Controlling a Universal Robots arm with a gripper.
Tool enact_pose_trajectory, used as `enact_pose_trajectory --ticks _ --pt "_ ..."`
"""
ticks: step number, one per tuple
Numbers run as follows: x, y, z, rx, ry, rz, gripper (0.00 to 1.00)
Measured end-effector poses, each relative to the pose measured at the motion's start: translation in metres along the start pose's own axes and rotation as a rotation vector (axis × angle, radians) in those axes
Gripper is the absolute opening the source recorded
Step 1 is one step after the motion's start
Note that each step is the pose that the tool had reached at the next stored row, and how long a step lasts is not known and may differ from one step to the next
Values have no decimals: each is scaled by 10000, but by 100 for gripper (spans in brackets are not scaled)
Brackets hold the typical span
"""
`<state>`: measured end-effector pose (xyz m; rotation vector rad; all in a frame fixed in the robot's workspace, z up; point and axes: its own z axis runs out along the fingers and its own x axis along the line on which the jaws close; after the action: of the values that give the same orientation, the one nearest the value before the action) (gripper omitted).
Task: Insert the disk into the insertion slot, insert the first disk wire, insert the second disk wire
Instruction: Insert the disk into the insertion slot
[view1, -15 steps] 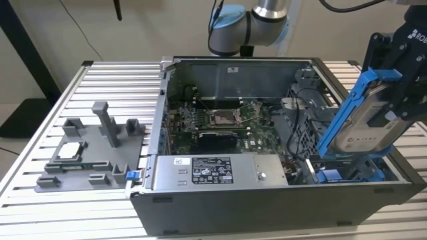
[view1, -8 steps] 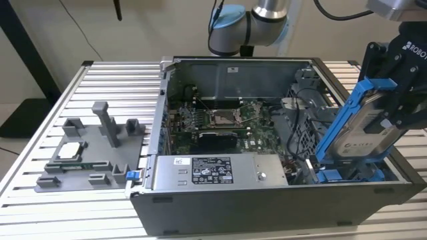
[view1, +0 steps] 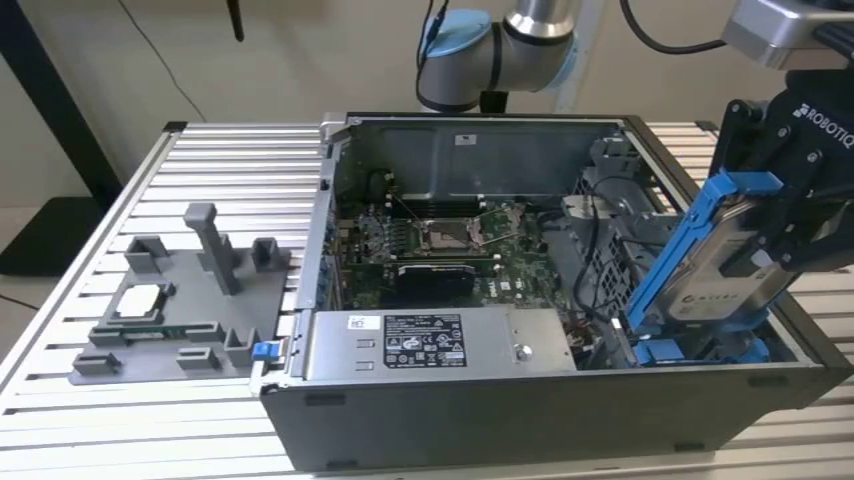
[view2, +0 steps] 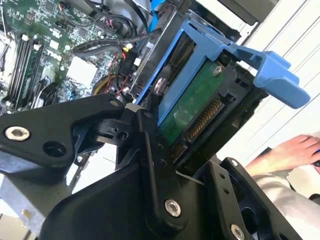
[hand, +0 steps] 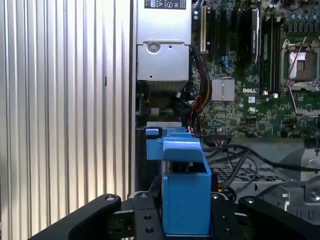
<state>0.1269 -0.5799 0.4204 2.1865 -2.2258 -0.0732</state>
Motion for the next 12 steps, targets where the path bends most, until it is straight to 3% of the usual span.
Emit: enact_pose_trajectory --ticks 12 --pt "-4 -34 162 -5 -81 -3 0"
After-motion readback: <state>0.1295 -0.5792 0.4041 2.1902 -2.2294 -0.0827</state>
